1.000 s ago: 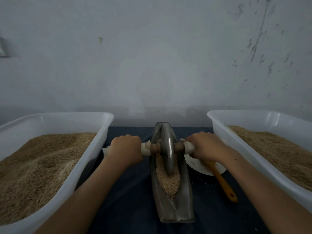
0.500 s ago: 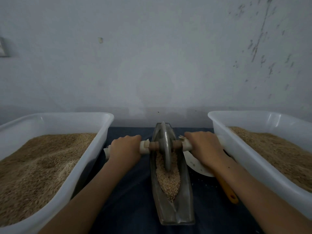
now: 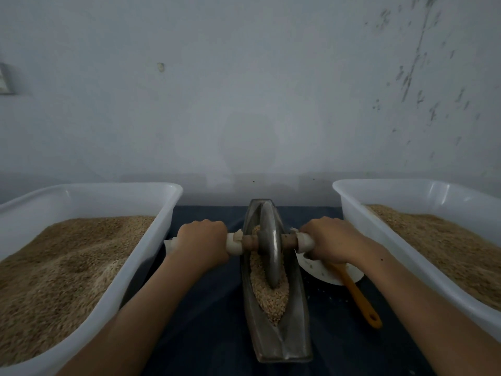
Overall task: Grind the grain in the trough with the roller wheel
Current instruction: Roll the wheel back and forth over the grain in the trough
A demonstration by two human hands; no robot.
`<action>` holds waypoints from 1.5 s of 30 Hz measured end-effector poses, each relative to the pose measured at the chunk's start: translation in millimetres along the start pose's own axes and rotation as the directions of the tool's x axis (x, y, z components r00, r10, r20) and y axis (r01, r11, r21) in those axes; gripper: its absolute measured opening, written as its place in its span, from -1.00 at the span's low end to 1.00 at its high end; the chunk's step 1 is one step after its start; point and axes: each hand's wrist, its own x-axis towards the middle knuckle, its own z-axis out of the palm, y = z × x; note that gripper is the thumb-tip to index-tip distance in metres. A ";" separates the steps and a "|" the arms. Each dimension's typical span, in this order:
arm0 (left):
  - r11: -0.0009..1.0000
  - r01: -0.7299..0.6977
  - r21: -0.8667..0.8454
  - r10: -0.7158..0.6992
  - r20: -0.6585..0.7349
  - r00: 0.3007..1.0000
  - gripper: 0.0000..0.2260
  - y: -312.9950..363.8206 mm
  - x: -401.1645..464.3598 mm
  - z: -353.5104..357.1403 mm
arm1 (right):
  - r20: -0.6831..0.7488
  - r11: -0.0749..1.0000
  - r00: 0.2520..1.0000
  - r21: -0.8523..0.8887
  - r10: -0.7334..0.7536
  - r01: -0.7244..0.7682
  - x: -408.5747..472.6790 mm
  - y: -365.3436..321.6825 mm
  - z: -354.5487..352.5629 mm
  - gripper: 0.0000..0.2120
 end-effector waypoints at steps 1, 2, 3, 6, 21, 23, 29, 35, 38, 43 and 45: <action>1.000 0.009 -0.009 -0.009 -0.030 1.000 -0.89 0.0 0.4 1.9 | -0.068 1.000 0.998 -0.012 0.001 -0.002 1.5 -0.5 3.4 -0.93; 1.000 0.016 -0.021 -0.017 -0.065 0.998 -0.90 -0.2 0.5 4.4 | -0.145 1.000 0.989 -0.026 0.002 -0.006 2.9 -1.2 6.8 -0.98; 0.999 0.022 -0.037 -0.026 -0.103 0.994 -0.89 -0.3 0.4 6.7 | -0.228 0.999 0.974 -0.046 0.001 -0.012 4.7 -1.9 10.5 -0.96; 0.996 0.030 -0.087 -0.045 -0.169 0.985 -0.85 -0.9 0.0 12.4 | -0.414 0.990 0.910 -0.140 -0.037 -0.023 10.1 -2.7 21.3 -0.88; 1.000 -0.008 -0.007 0.009 0.091 0.996 -0.80 -2.6 2.1 -1.2 | 0.055 1.000 0.998 -0.003 -0.013 0.014 -3.0 0.4 -3.9 -0.81; 1.000 0.002 -0.016 -0.001 0.048 0.999 -0.83 -2.1 2.2 1.3 | -0.060 1.000 0.998 -0.020 -0.016 0.014 -0.9 -0.8 1.4 -0.93; 0.996 0.014 -0.085 -0.031 -0.193 0.981 -0.86 -2.4 0.3 15.5 | -0.443 0.986 0.896 -0.162 -0.040 -0.037 9.0 -5.2 21.2 -0.84; 0.995 0.018 -0.102 -0.015 0.025 1.000 -0.90 -6.1 1.9 9.1 | -0.288 0.989 0.957 -0.147 -0.026 -0.017 6.8 -4.7 9.3 -0.86; 0.998 0.014 -0.067 -0.005 0.133 0.991 -0.84 -5.3 2.3 2.9 | -0.064 0.997 0.997 -0.068 -0.032 0.028 0.3 -3.0 -3.2 -0.86; 1.000 0.006 -0.023 -0.003 0.108 0.994 -0.80 -2.3 0.9 -0.7 | 0.028 0.999 0.999 -0.027 -0.018 0.018 -3.5 -2.6 -5.2 -0.84; 0.999 0.010 -0.040 -0.007 0.069 0.998 -0.84 -1.8 0.8 0.4 | -0.055 1.000 0.998 -0.030 -0.009 0.007 -2.1 -3.6 -0.6 -0.90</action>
